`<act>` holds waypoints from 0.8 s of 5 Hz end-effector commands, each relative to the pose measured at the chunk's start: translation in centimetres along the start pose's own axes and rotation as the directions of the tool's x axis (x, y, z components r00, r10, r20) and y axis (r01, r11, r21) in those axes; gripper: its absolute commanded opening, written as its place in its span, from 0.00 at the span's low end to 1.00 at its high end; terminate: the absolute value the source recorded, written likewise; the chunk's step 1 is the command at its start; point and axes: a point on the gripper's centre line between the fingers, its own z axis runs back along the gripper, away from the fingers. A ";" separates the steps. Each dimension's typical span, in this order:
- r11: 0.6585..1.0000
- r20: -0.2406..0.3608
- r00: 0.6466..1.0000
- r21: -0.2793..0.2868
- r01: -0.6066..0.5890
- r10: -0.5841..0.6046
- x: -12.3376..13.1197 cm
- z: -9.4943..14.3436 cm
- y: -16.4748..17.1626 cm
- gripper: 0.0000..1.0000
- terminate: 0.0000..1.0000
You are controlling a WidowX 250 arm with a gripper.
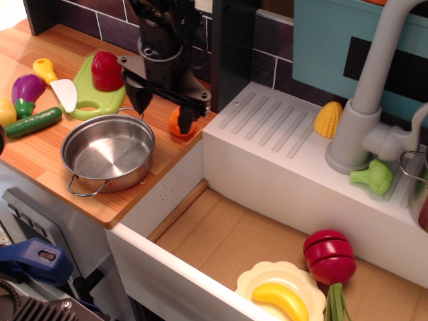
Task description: Put carrot in pot or pan
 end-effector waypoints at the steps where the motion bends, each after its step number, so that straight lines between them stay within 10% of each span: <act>1: 1.000 0.059 0.998 0.030 -0.008 0.006 1.8 0.2 0.5 1.00 0.00; 4: 1.000 0.056 0.998 -0.024 -0.004 0.005 3.3 -1.4 0.1 1.00 0.00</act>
